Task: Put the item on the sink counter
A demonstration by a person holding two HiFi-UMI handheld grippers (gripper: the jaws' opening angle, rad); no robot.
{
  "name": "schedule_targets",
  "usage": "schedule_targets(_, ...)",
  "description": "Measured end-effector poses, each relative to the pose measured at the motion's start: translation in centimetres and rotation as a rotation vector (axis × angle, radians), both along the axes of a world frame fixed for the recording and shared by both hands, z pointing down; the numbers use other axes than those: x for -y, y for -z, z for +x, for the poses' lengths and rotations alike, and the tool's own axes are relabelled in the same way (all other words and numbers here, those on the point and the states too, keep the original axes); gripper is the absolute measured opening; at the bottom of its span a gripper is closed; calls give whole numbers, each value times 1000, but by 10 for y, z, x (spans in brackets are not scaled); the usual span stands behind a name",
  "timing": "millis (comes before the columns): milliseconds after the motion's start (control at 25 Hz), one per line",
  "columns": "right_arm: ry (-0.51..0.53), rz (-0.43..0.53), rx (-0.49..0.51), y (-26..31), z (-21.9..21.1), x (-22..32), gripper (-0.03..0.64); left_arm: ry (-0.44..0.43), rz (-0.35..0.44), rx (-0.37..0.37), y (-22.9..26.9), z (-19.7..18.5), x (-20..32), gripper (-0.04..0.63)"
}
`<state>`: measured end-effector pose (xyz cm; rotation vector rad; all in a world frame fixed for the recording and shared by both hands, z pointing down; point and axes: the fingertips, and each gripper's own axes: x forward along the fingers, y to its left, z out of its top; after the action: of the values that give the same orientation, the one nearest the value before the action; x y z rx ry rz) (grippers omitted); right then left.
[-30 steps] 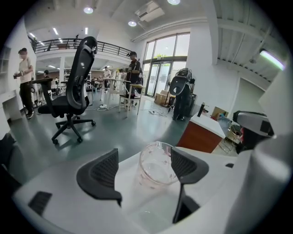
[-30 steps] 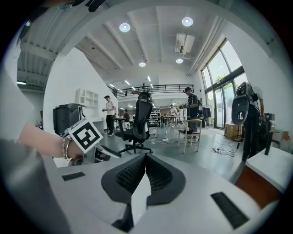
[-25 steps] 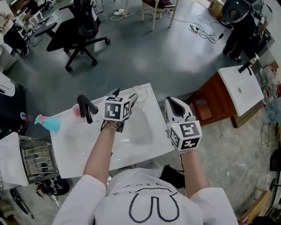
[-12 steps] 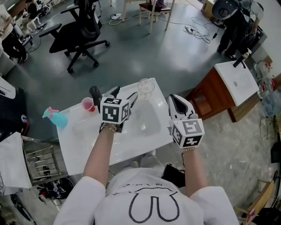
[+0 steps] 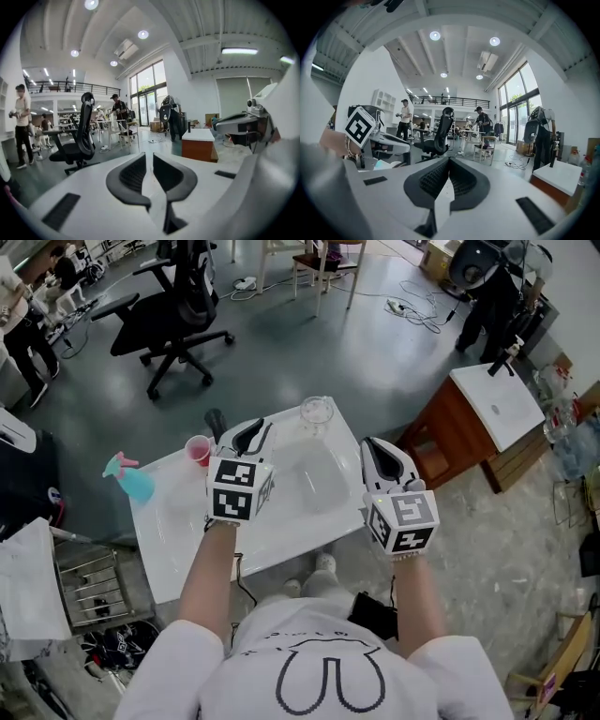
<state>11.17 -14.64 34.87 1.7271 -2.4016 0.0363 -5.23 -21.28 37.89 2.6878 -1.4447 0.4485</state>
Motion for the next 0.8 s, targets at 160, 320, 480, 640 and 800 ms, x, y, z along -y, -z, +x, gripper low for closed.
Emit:
schedule_targets(160,0,35,-5,14,-2,-12,28,-1,131,8,30,-7,-21,9)
schedule_targets(320,0,70,14,31,2,-22,28,-16,190,-25,53,-11,-38,9)
schedule_targets(480,6,116,-21,48,5,-30,28,5,244,-47,75,-20,-50,9)
schedule_targets(640,19,163,-57,67,12,-37,28,17,291,-73,94,-22,-62,9)
schedule_targets(800,47,187,-41,85,21,-38,28,37,313,-65,105,-21,-68,9)
